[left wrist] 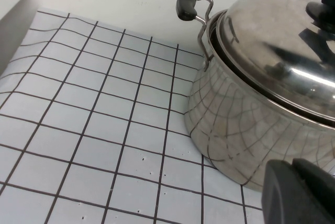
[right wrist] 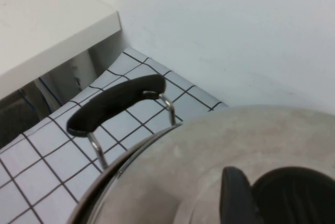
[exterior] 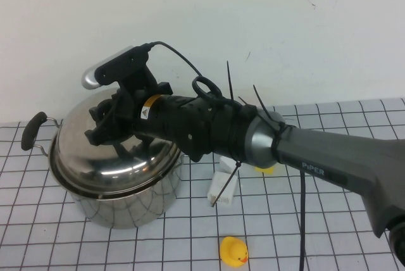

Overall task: Cover the pot
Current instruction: Place the pot lid on the pot

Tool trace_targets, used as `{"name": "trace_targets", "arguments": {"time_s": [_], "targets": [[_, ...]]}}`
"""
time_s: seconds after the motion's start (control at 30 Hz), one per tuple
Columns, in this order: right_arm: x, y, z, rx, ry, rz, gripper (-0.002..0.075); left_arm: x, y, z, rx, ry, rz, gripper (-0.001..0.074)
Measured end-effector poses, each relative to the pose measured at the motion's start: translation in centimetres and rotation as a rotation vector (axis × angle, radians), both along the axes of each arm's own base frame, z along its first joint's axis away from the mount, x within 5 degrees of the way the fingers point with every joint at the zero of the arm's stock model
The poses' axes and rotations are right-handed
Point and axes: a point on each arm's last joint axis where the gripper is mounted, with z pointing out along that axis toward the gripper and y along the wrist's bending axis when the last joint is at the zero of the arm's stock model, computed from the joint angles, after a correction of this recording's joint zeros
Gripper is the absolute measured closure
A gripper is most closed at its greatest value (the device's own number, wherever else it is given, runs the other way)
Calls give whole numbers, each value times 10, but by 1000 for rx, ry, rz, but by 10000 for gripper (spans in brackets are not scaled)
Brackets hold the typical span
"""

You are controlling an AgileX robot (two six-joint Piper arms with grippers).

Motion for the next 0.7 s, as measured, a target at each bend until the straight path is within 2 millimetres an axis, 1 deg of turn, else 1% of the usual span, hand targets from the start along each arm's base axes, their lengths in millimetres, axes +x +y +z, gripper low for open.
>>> {"name": "trace_targets", "arguments": {"time_s": [0.23, 0.5, 0.7], "targets": [[-5, 4, 0, 13, 17, 3, 375, 0, 0, 0, 4, 0, -1, 738], [-3, 5, -9, 10, 27, -1, 375, 0, 0, 0, 4, 0, -1, 738], [-3, 5, -9, 10, 27, -2, 375, 0, 0, 0, 4, 0, -1, 738]]}}
